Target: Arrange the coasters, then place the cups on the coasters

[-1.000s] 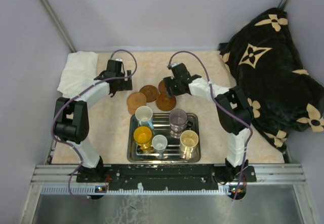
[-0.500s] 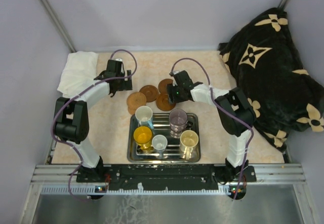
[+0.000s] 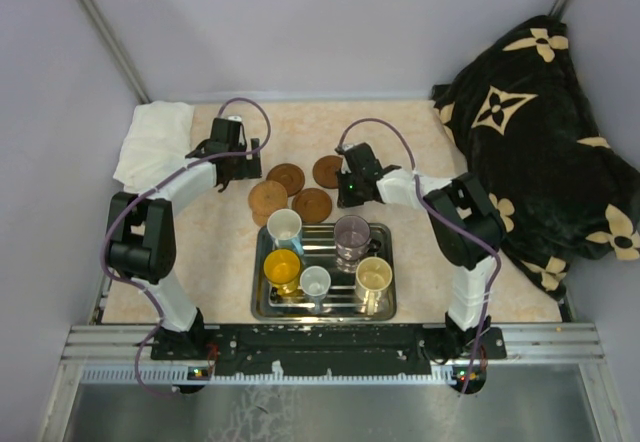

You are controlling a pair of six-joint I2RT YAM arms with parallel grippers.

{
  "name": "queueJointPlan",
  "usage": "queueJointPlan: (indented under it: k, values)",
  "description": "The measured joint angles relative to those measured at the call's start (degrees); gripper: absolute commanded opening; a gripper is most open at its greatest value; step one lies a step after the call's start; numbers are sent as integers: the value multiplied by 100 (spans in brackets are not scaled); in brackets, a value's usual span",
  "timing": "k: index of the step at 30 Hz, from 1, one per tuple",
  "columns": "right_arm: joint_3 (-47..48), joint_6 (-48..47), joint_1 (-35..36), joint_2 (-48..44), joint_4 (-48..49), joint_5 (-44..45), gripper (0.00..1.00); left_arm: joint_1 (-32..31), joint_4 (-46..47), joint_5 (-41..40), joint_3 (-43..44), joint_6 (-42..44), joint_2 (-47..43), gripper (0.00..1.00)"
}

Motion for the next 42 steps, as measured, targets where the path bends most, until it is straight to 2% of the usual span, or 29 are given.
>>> queueJointPlan:
  k: [3,9,13,15,22,28,34,42]
  values:
    - [-39,-35,7,-15,-4,33,2,0,-4,7,0,-26,0,98]
    - [-28,-245,50,-136,-214,256,28,0,33,42,-142,-118,-4,98]
    - [153,-404,103,-330,-501,535,34,0,37,227,-151,-162,-26,98]
    - [326,-485,116,-433,-597,660,31,0,39,323,-151,-186,-74,98]
    - [1493,-859,118,-341,-861,933,0,0,151,531,-133,-243,-227,96]
    - [3143,-1113,68,960,-1001,898,0,0,262,772,404,-236,166,93]
    - [5383,-1176,-85,2671,-2151,664,0,-31,-111,1141,1504,-170,859,91]
    - [5869,-726,-831,2857,-3060,50,0,-68,-1303,1554,2758,-61,1119,83]
